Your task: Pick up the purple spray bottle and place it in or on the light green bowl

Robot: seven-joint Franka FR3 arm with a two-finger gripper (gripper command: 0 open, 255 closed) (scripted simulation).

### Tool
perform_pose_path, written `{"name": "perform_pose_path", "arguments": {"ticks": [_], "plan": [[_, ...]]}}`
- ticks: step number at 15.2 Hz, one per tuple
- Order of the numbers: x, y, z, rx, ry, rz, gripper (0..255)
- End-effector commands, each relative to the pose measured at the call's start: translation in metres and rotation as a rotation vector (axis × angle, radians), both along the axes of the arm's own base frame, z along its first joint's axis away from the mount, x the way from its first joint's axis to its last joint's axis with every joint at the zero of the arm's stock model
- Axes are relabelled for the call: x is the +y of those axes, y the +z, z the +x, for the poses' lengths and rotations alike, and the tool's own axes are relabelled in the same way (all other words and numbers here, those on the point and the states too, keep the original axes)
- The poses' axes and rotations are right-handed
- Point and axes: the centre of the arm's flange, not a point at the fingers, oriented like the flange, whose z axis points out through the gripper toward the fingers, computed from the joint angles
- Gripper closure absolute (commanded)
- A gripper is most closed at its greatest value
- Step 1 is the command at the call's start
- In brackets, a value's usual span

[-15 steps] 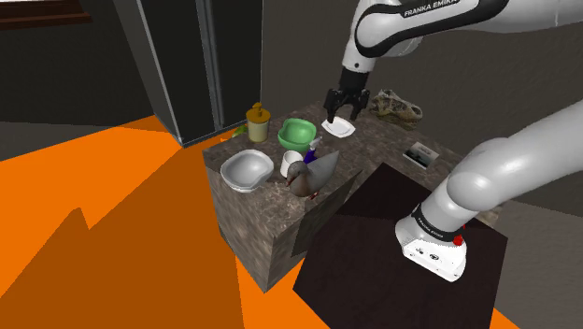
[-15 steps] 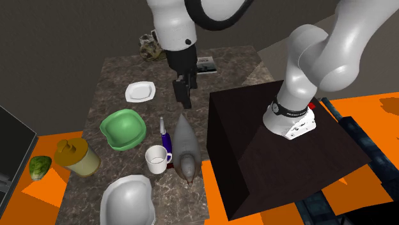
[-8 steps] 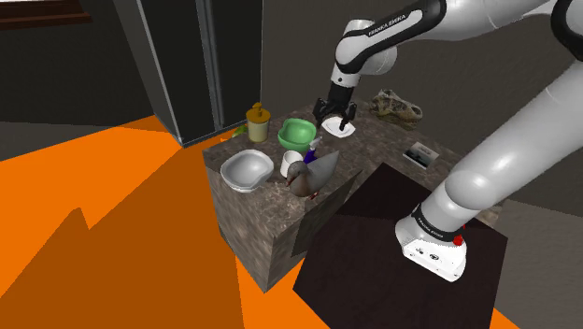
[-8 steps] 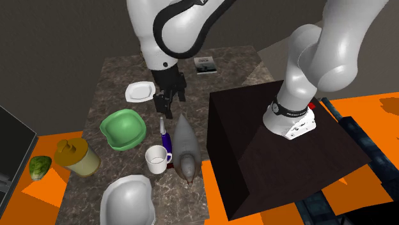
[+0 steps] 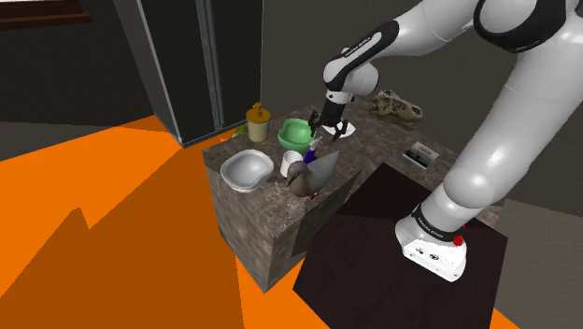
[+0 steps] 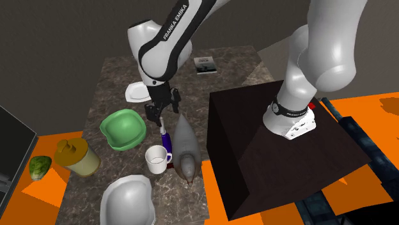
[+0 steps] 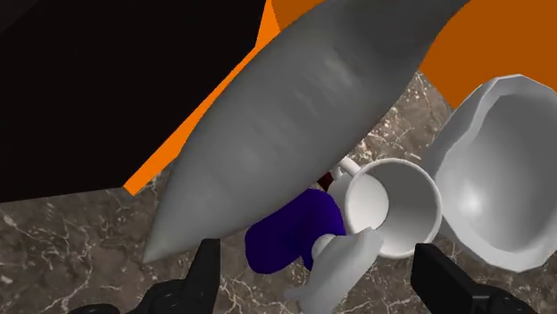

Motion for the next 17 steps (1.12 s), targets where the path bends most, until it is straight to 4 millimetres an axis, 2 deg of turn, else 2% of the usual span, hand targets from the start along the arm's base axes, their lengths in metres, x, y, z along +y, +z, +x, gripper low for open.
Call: {"name": "perform_pose_path", "arguments": {"ticks": [1,10,17], "plan": [[-0.014,-0.021,0.007,0.009,-0.064,0.01,0],[-0.072,-0.129,0.021,0.051,-0.345,0.057,0],[-0.063,-0.162,0.021,0.052,-0.354,0.059,0]]}}
